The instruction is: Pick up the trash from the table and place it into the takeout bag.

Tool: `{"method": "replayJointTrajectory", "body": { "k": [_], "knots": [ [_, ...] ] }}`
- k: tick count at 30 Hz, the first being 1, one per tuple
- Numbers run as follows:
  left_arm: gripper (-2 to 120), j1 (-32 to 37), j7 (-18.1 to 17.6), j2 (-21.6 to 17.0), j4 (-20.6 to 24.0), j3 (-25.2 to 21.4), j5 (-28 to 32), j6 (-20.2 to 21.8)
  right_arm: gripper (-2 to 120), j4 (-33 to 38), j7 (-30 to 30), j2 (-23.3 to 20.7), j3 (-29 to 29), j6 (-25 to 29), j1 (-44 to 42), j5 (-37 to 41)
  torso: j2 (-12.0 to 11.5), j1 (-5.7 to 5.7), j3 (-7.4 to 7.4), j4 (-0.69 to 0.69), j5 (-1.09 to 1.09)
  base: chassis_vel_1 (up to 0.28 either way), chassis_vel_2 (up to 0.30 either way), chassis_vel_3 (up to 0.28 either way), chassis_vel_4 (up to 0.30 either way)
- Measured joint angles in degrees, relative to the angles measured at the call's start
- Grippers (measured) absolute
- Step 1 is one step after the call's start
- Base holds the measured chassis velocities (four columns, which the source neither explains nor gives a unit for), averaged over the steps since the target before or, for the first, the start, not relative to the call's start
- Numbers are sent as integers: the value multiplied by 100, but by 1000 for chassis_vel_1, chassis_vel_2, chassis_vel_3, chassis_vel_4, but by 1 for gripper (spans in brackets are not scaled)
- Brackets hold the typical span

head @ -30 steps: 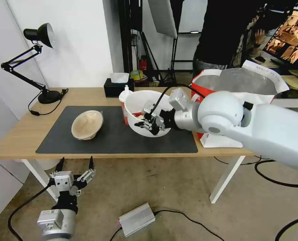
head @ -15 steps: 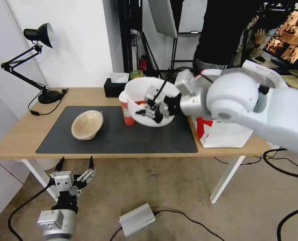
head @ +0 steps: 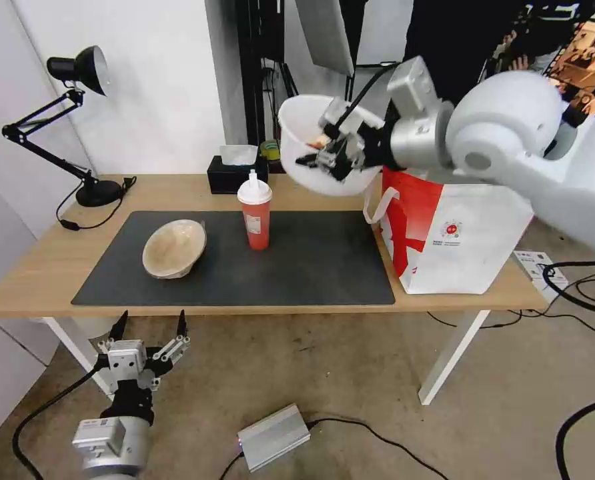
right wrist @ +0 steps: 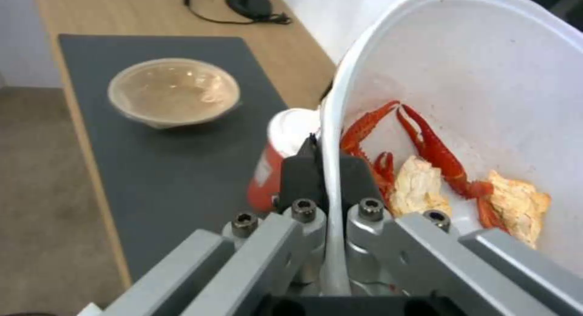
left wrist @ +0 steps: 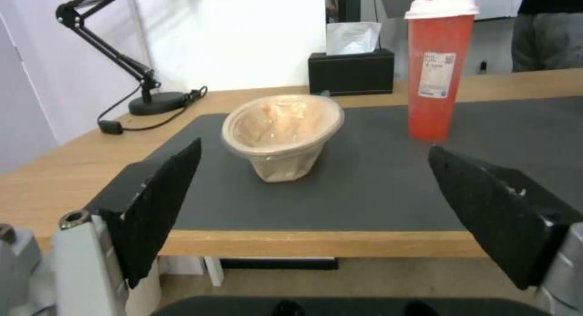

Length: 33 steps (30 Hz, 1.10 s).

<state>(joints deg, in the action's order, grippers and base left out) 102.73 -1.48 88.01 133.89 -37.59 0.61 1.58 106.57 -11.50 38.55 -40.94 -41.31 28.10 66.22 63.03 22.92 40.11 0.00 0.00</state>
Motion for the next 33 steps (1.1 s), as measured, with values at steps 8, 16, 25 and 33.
{"method": "replayJointTrajectory", "body": {
  "k": [8, 16, 25, 33],
  "knots": [
    [100, 9, 1, -24, -2, 41, 0, -4, 0, -328, -198, -171, 115, 1, 60, -231, 0, 0, 0, 0, 0, 0, 0, 0, 0],
    [100, 11, 4, -56, -2, 47, 0, -11, 0, -778, -515, -446, 157, 3, 98, -594, 0, 0, 0, 0, 1, 0, 0, 0, 0],
    [100, 18, 4, -65, 8, 31, 9, -19, 0, -1049, -616, -699, 418, 16, -127, -769, 0, 0, 0, 0, 0, 0, 0, 0, 0],
    [100, 24, 4, -76, 7, 29, 18, -21, 0, -1222, -688, -948, 746, 38, -589, -945, 0, 0, 0, -1, 1, 0, 0, 0, 0]
  ]
}}
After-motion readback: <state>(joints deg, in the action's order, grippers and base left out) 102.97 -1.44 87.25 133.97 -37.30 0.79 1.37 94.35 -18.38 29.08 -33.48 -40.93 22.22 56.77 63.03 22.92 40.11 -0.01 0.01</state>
